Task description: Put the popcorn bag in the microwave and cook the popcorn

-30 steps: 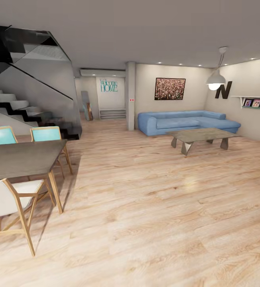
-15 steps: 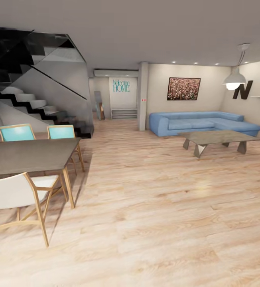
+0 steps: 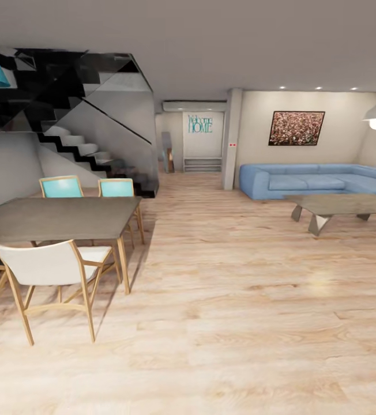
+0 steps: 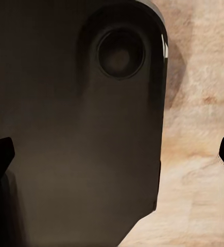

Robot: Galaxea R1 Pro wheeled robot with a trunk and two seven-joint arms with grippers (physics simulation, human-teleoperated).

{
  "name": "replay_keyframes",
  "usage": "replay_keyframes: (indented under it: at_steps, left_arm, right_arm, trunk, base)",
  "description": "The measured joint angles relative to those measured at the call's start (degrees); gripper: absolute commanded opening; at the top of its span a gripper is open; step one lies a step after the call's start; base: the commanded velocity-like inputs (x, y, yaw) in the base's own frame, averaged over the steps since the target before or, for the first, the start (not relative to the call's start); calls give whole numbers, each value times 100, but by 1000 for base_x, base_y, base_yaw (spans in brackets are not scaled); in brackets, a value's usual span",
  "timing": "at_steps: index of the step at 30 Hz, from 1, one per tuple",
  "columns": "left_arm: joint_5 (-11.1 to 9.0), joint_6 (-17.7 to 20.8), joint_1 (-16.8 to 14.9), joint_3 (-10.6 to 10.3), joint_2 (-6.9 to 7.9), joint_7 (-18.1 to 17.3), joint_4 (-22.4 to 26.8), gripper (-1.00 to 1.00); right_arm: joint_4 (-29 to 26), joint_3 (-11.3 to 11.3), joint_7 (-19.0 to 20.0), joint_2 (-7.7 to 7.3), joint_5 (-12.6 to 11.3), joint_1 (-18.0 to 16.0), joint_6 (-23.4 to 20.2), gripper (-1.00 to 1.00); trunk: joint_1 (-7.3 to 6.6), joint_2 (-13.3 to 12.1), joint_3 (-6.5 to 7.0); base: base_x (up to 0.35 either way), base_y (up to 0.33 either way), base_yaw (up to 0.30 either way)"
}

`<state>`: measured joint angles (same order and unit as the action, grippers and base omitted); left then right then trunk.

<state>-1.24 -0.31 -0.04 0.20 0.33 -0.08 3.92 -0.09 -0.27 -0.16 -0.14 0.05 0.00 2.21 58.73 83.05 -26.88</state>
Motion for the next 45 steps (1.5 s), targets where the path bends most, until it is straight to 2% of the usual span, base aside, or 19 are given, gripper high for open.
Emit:
replay_keyframes:
  at_steps: [32,38,45]
  left_arm:
    - [-3,0,2,-9,28,0,-2,100]
    - [-3,0,0,-5,28,0,-1,100]
    - [-3,0,0,-4,28,0,-1,100]
  right_arm:
    - [1,51,5,-3,22,1,11,100]
    - [8,51,7,-3,-8,2,293,100]
    - [25,51,8,-7,-21,0,318,100]
  trunk:
    - [0,0,0]
    - [0,0,0]
    - [0,0,-1]
  base:
    - [0,0,273]
    - [0,0,273]
    - [0,0,273]
